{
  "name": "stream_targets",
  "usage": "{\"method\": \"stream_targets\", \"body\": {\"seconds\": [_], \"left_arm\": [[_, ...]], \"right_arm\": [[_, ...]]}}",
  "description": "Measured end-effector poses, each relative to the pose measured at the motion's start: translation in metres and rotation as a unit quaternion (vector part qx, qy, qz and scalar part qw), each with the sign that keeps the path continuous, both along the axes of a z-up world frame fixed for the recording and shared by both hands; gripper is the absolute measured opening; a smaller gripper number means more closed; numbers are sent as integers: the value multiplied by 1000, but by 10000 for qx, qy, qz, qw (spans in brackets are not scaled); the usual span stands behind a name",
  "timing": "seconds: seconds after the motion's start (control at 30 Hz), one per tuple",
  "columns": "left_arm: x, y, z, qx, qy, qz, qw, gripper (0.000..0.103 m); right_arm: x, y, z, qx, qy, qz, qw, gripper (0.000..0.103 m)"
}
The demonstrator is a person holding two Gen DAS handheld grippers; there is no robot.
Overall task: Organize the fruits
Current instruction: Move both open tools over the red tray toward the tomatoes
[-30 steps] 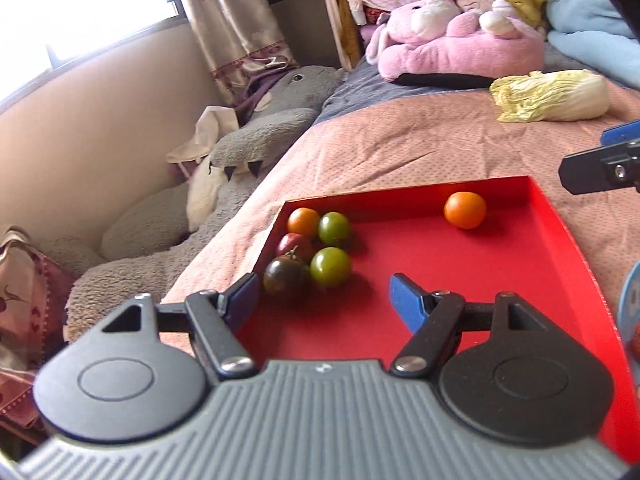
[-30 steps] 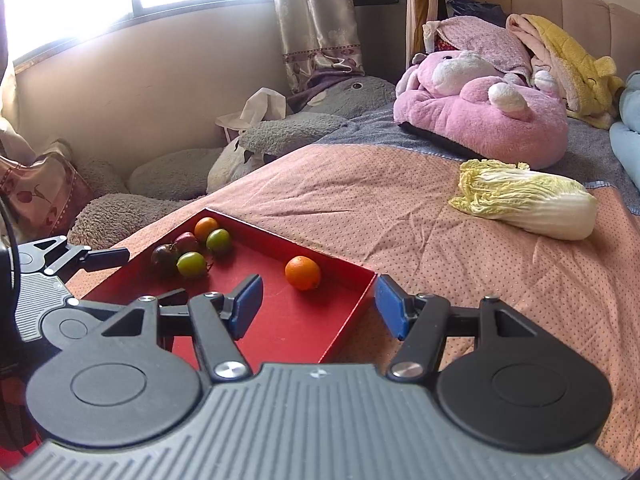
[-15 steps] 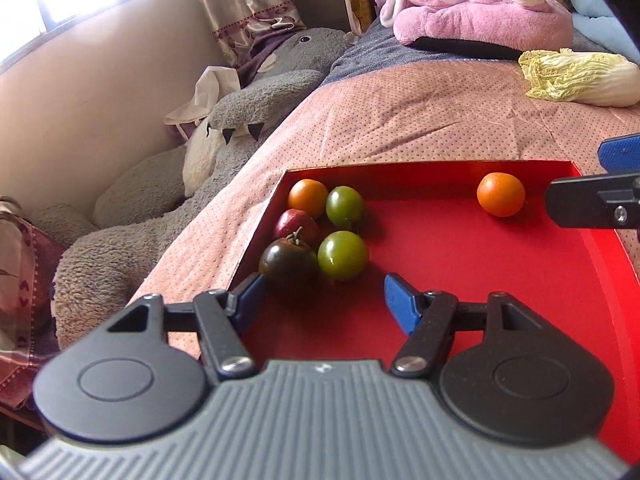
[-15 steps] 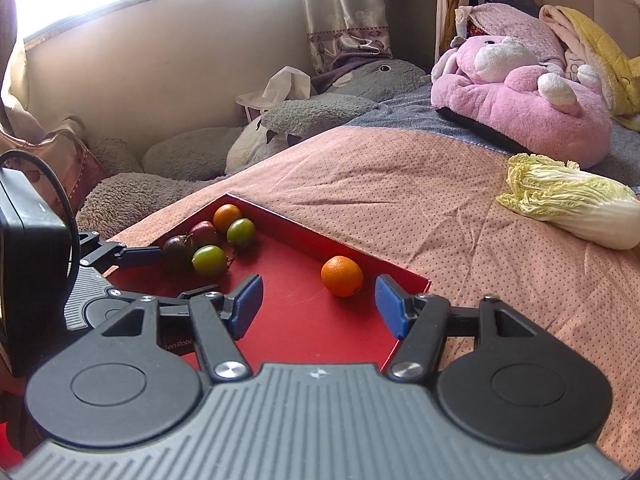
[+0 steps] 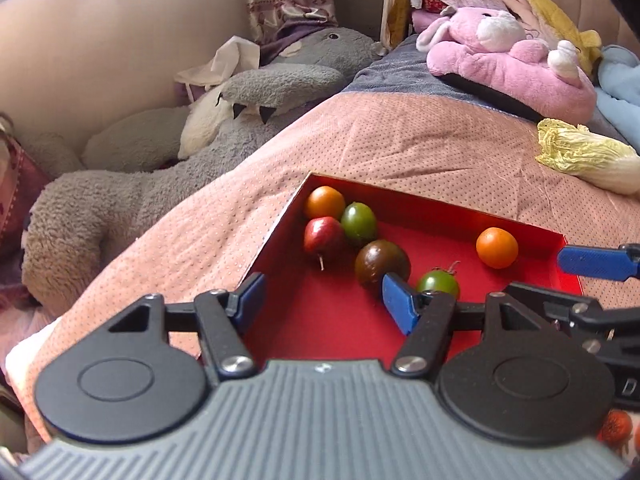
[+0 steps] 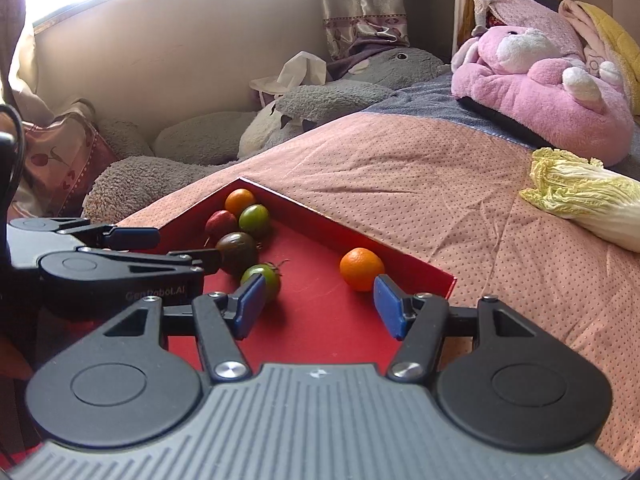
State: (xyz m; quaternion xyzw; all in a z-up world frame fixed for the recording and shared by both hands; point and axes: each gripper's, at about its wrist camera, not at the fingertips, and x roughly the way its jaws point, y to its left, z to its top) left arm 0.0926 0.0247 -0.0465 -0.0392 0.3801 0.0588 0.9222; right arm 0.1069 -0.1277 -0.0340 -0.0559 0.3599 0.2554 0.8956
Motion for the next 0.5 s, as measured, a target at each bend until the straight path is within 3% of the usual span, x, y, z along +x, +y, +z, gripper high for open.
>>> {"method": "stream_targets", "body": {"seconds": [0.1,0.2,0.4,0.5], "left_arm": [[2,8,-2,-312,100,108,9994,64],[1,7,-1,-304,68,94,9995,64],[0,9,0,-278,82,81,9995,64],[2,9,-2,-339,98,19,9994,64]], "right_arm": [[-2,22,-8,-316,25,342,9989,66],[1,37,-17,-563,40,395,9976,65],[24,37,-28,-571,200,100,9981,50],[30,32,-32,-644,273,10,9976,38]]}}
